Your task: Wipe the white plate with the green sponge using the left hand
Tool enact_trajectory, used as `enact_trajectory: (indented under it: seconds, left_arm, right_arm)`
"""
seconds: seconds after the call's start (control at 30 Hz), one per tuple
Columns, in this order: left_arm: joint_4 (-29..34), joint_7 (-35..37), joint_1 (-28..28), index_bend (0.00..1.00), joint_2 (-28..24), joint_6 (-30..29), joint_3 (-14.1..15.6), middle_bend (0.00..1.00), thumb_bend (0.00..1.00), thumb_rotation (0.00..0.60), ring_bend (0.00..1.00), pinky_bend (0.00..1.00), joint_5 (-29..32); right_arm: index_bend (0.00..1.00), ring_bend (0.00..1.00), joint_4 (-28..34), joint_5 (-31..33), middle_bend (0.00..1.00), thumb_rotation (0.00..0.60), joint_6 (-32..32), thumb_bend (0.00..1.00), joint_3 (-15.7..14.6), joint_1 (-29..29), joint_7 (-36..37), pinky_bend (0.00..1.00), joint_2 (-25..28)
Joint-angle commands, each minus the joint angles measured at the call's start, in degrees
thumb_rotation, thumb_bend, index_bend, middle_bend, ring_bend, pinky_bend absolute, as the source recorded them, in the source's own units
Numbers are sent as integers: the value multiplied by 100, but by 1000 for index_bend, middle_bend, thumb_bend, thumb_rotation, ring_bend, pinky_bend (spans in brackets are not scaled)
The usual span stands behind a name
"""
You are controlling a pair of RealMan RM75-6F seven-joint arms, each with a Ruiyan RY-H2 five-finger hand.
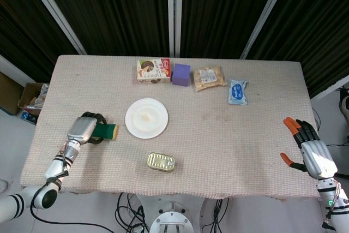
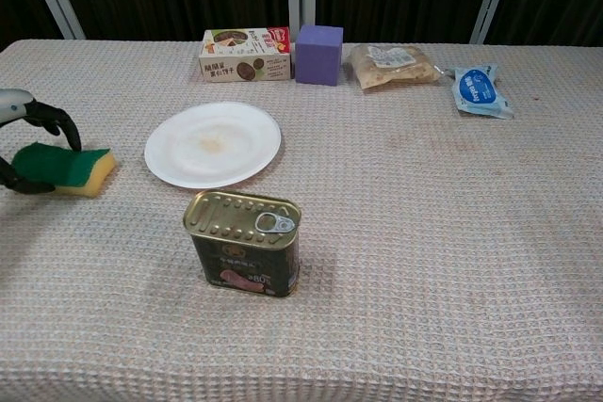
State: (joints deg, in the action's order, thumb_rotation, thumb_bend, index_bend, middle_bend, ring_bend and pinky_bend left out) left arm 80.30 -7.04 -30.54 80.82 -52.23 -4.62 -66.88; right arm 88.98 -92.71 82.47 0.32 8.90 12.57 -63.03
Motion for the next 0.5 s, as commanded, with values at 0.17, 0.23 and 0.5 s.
enact_trajectory:
  seconds: [0.17, 0.23, 0.5]
  left_arm:
    - [-16, 78, -34, 367, 3, 114, -30, 270, 222, 600, 233, 168, 88]
    - [-35, 130, -46, 400, 8, 153, -41, 294, 242, 600, 248, 175, 102]
    - [-246, 414, -1, 628, 172, -33, -134, 523, 292, 600, 432, 261, 1]
  right_arm:
    - [23, 0, -15, 23, 74, 600, -7, 194, -8, -14, -2, 0, -9]
    - [23, 0, -25, 32, 74, 600, -12, 194, -11, -17, 1, 0, -20]
    - [26, 0, -31, 44, 74, 600, -14, 194, -4, -19, -11, 0, -23]
